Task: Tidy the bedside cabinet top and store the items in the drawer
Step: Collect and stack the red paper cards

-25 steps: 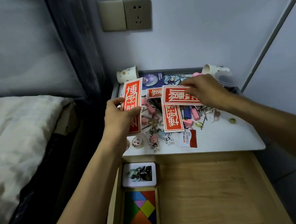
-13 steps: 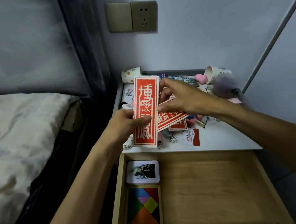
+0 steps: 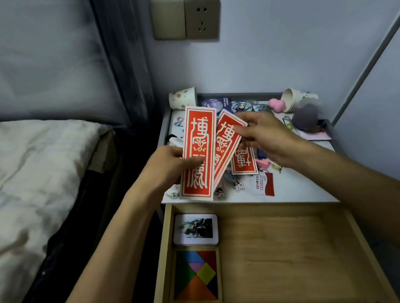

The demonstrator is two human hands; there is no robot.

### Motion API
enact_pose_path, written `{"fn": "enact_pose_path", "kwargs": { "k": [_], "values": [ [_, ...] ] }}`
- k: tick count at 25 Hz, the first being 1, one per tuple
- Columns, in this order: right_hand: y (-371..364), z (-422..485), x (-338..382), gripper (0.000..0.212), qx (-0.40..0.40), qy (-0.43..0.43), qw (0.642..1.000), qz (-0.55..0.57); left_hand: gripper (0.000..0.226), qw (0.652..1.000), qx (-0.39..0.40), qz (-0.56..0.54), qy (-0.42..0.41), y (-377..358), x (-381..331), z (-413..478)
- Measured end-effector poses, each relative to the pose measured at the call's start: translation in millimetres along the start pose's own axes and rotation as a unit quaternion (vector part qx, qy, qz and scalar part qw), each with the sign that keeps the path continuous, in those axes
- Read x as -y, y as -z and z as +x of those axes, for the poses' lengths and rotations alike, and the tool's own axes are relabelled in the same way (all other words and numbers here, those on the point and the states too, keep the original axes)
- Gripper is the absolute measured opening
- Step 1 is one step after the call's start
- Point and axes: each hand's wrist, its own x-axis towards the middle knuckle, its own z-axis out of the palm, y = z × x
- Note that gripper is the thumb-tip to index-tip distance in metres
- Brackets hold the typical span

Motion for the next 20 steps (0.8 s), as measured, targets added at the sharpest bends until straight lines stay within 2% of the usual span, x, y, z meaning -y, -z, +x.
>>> {"fn": "enact_pose_path", "kwargs": {
  "k": [2, 4, 5, 6, 7, 8, 9, 10, 13, 15, 17, 20],
  "values": [
    [-5.1, 3.5, 3.5, 0.022, 0.06, -0.008, 0.998, -0.017, 0.007, 1.0, 0.009, 0.013, 0.01, 0.6, -2.8, -1.4],
    [-13.8, 10.7, 0.7, 0.021, 0.089, -0.021, 0.996, 0.004, 0.011, 1.0, -0.008, -0.004, 0.012, -1.9, -1.9, -0.4],
    [-15.0, 18.9, -2.5, 0.023, 0.069, -0.012, 0.997, -0.018, 0.014, 0.999, -0.028, -0.02, 0.011, -2.7, -0.7, 0.1],
    [-11.1, 31.4, -6.5, 0.027, 0.024, 0.017, 0.995, -0.096, 0.015, 0.998, -0.054, -0.038, 0.008, -2.2, 0.7, 1.5],
    [-2.5, 47.0, -11.1, 0.033, -0.032, 0.058, 0.971, -0.232, 0.016, 0.995, -0.082, -0.058, 0.005, -0.6, 1.9, 3.2],
    [7.4, 59.9, -14.9, 0.041, -0.074, 0.087, 0.924, -0.364, 0.016, 0.991, -0.105, -0.079, 0.002, 1.3, 2.5, 5.3],
    [15.9, 71.7, -18.7, 0.049, -0.083, 0.092, 0.886, -0.447, 0.017, 0.988, -0.121, -0.098, 0.0, 3.3, 3.2, 7.0],
    [22.5, 81.8, -21.5, 0.054, -0.062, 0.07, 0.867, -0.489, 0.018, 0.985, -0.129, -0.113, -0.001, 4.8, 3.6, 8.8],
    [25.5, 97.8, -29.2, 0.055, 0.022, -0.009, 0.855, -0.518, 0.02, 0.983, -0.12, -0.142, 0.004, 3.9, 3.3, 12.2],
    [23.0, 104.7, -33.4, 0.05, 0.01, 0.014, 0.829, -0.559, 0.019, 0.982, -0.114, -0.153, 0.005, 1.3, 2.5, 13.9],
    [18.8, 108.2, -35.8, 0.038, -0.03, 0.065, 0.774, -0.629, 0.018, 0.982, -0.111, -0.155, 0.003, -0.8, 2.0, 15.1],
    [16.0, 110.0, -36.4, 0.019, -0.05, 0.145, 0.657, -0.738, 0.018, 0.982, -0.111, -0.151, 0.004, -2.7, 2.1, 15.4]
  ]
}}
